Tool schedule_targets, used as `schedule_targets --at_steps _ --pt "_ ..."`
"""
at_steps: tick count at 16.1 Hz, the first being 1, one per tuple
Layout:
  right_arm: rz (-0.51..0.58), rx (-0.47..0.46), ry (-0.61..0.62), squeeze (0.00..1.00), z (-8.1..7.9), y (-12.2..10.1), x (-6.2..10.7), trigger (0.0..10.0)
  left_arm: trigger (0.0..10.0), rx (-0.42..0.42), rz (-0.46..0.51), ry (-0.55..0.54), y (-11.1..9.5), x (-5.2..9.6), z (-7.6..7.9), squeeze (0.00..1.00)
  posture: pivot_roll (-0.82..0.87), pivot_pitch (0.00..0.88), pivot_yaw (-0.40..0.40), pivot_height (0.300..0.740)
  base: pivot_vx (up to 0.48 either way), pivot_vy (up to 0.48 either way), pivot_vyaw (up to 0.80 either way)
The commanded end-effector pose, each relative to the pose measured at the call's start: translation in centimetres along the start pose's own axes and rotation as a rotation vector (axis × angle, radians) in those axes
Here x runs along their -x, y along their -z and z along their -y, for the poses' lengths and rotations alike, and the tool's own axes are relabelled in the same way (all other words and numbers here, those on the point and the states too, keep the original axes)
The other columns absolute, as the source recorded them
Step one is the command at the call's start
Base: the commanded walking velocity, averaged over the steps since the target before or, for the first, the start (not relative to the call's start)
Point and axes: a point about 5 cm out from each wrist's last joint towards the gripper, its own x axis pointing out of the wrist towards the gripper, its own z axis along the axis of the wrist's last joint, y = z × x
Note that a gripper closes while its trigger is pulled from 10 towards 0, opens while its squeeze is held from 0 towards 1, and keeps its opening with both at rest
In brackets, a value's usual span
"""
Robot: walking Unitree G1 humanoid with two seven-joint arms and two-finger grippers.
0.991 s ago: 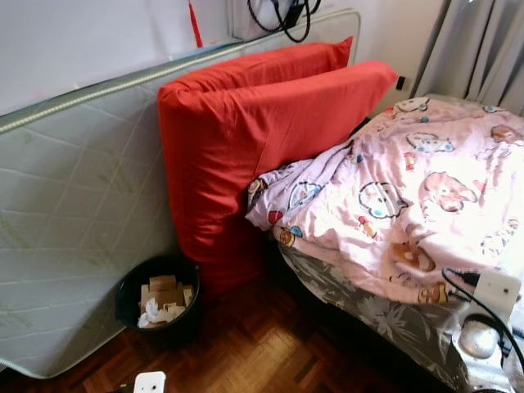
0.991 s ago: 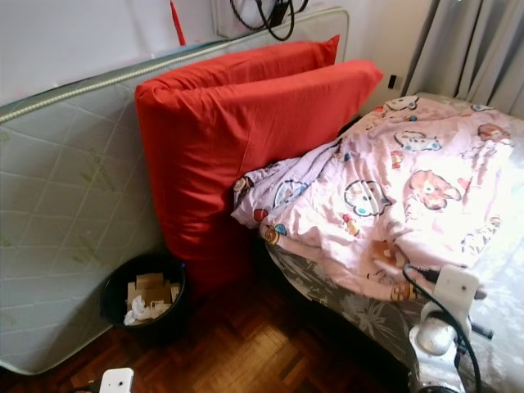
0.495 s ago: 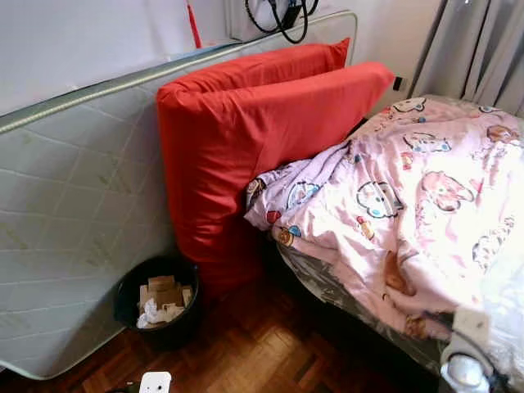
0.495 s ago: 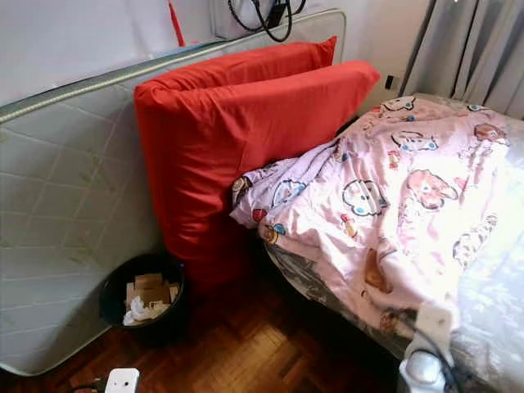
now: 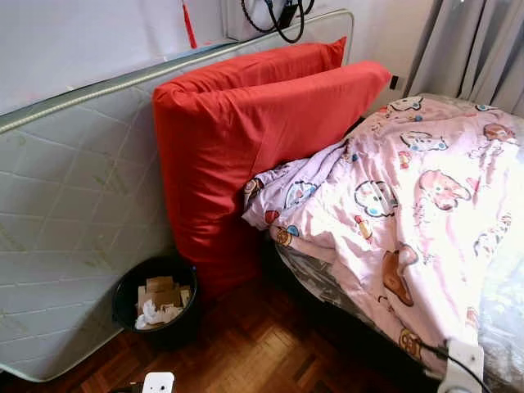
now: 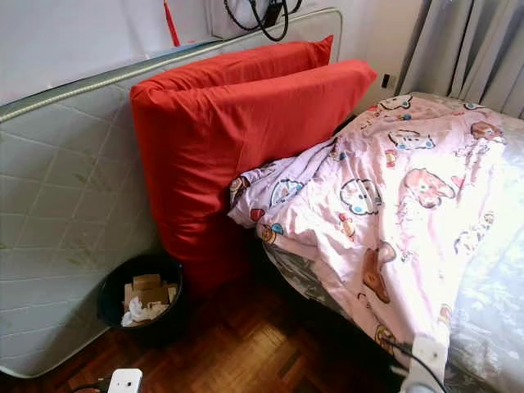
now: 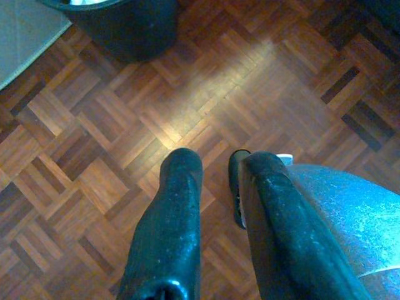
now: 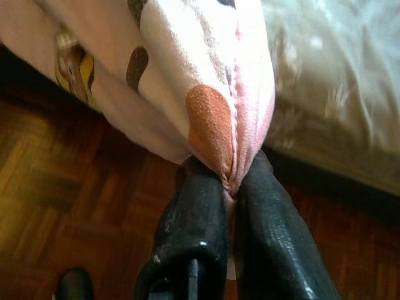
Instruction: Clean up the room
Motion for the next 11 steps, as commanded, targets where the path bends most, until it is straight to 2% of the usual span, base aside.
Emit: schedule_targets --at_steps 1,2,3,11 --pt "-0.033 -0.019 0.001 0.00 0.1 0.6 0.0 10.0 10.0 -0.025 -0.023 0.009 0.6 0.2 -0.1 0.00 0.07 0.000 0.029 0.740 0.000 0.000 0.00" --pt "-0.032 -0.017 -0.001 0.00 0.1 0.6 0.0 10.0 10.0 -0.026 -0.026 0.008 0.6 0.2 -0.1 0.00 0.07 0.000 0.029 0.740 0.000 0.000 0.00" --pt "-0.038 -0.020 -0.012 1.00 0.0 0.8 0.1 10.0 10.0 -0.028 -0.033 0.008 0.8 0.2 -0.2 0.00 0.07 0.000 0.030 0.740 0.000 0.000 0.00" --pt "-0.091 0.013 -0.038 1.00 0.0 2.2 0.2 10.0 10.0 -0.036 -0.060 0.009 1.2 0.3 -0.3 0.00 0.07 0.000 0.029 0.740 0.000 0.000 0.00"
